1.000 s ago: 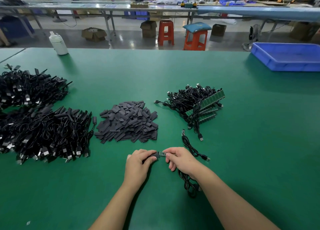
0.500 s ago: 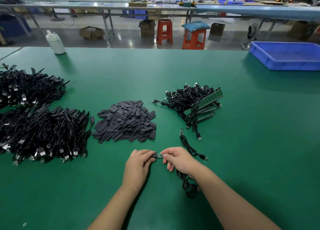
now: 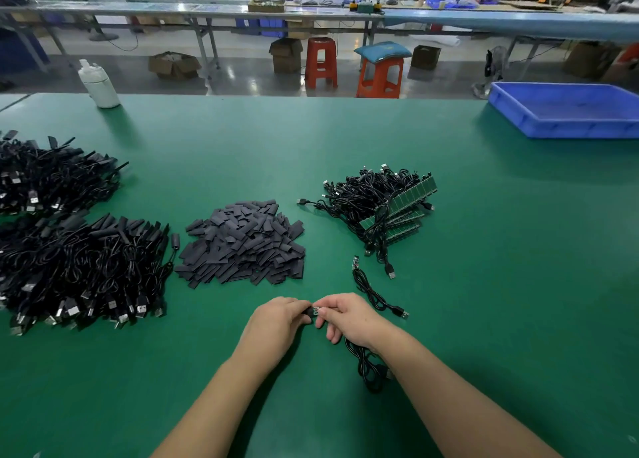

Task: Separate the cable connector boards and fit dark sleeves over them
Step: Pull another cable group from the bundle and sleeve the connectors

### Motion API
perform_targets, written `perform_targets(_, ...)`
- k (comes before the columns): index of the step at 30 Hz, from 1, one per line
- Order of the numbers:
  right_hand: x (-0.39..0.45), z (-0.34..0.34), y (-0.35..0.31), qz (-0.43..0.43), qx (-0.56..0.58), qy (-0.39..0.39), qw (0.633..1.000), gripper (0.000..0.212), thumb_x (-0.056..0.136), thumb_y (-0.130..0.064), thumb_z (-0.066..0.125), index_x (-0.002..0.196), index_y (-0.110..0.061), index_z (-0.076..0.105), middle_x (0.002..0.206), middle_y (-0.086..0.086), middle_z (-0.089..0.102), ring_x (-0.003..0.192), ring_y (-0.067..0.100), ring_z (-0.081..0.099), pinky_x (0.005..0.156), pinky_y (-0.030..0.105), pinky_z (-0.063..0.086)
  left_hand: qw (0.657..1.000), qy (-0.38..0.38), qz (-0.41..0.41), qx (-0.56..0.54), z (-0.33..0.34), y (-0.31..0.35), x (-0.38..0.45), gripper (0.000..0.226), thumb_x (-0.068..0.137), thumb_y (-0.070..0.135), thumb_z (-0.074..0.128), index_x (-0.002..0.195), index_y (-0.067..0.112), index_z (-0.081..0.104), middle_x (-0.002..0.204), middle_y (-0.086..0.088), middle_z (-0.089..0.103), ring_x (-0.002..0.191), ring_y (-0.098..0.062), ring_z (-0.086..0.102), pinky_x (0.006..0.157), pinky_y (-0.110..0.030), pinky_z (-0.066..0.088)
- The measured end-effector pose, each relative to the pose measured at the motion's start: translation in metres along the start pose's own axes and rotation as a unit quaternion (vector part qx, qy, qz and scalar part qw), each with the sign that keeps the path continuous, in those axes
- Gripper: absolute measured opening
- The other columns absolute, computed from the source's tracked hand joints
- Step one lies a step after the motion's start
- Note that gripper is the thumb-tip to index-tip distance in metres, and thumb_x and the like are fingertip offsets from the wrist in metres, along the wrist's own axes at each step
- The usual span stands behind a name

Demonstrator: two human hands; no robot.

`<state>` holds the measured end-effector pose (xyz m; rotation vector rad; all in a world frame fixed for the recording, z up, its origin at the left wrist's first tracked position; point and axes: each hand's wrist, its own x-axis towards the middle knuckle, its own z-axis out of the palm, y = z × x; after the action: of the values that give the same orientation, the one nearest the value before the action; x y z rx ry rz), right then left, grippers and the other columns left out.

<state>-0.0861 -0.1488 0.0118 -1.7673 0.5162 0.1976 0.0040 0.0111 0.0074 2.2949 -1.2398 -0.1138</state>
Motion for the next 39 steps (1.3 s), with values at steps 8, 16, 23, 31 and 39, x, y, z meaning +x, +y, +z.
perform_targets(8, 0.000, -0.003, 0.002, -0.012, -0.016, -0.013, 1.000, 0.040, 0.103, -0.014, 0.049, 0.143, -0.015, 0.049, 0.076, 0.001, 0.070, 0.060, 0.010, 0.062, 0.063, 0.023, 0.054, 0.999, -0.033, -0.003, 0.033, -0.001, 0.012, 0.007, 0.022, 0.095, 0.031, 0.055, 0.114, 0.034, 0.065, 0.095, 0.008, 0.067, 0.094, -0.014, 0.061, 0.082, -0.033, 0.048)
perform_targets(16, -0.002, -0.002, -0.003, -0.002, 0.057, -0.030, 0.998, 0.022, 0.103, -0.013, 0.047, 0.119, -0.014, 0.062, 0.099, 0.008, 0.074, 0.069, 0.014, 0.069, 0.061, 0.023, 0.055, 0.999, -0.009, -0.025, -0.025, -0.002, 0.007, 0.008, 0.020, 0.093, 0.022, 0.060, 0.110, 0.024, 0.072, 0.093, 0.003, 0.069, 0.089, -0.017, 0.064, 0.081, -0.031, 0.048)
perform_targets(23, -0.007, -0.002, -0.006, -0.001, 0.066, -0.031, 0.997, 0.022, 0.105, -0.009, 0.043, 0.112, -0.007, 0.064, 0.098, 0.008, 0.072, 0.074, 0.013, 0.071, 0.057, 0.020, 0.053, 1.000, -0.001, -0.022, -0.016, -0.003, 0.008, 0.007, 0.018, 0.094, 0.020, 0.059, 0.107, 0.021, 0.072, 0.093, 0.005, 0.070, 0.090, -0.014, 0.063, 0.080, -0.028, 0.047)
perform_targets(31, -0.003, 0.000, -0.004, -0.010, 0.049, -0.040, 0.998, 0.025, 0.106, -0.006, 0.038, 0.120, -0.006, 0.058, 0.101, 0.005, 0.069, 0.068, 0.012, 0.070, 0.058, 0.022, 0.053, 0.992, -0.073, 0.006, 0.103, 0.000, 0.018, 0.016, 0.029, 0.101, 0.037, 0.045, 0.119, 0.019, 0.059, 0.108, 0.000, 0.060, 0.100, -0.020, 0.058, 0.082, -0.033, 0.045)
perform_targets(39, -0.004, 0.003, -0.006, -0.009, 0.076, -0.008, 0.997, 0.021, 0.104, -0.005, 0.043, 0.118, 0.004, 0.055, 0.094, 0.010, 0.066, 0.066, 0.015, 0.069, 0.054, 0.023, 0.054, 0.985, -0.070, 0.017, 0.159, -0.003, 0.018, 0.019, 0.022, 0.098, 0.029, 0.044, 0.116, 0.021, 0.056, 0.105, 0.002, 0.057, 0.097, -0.020, 0.058, 0.074, -0.032, 0.044)
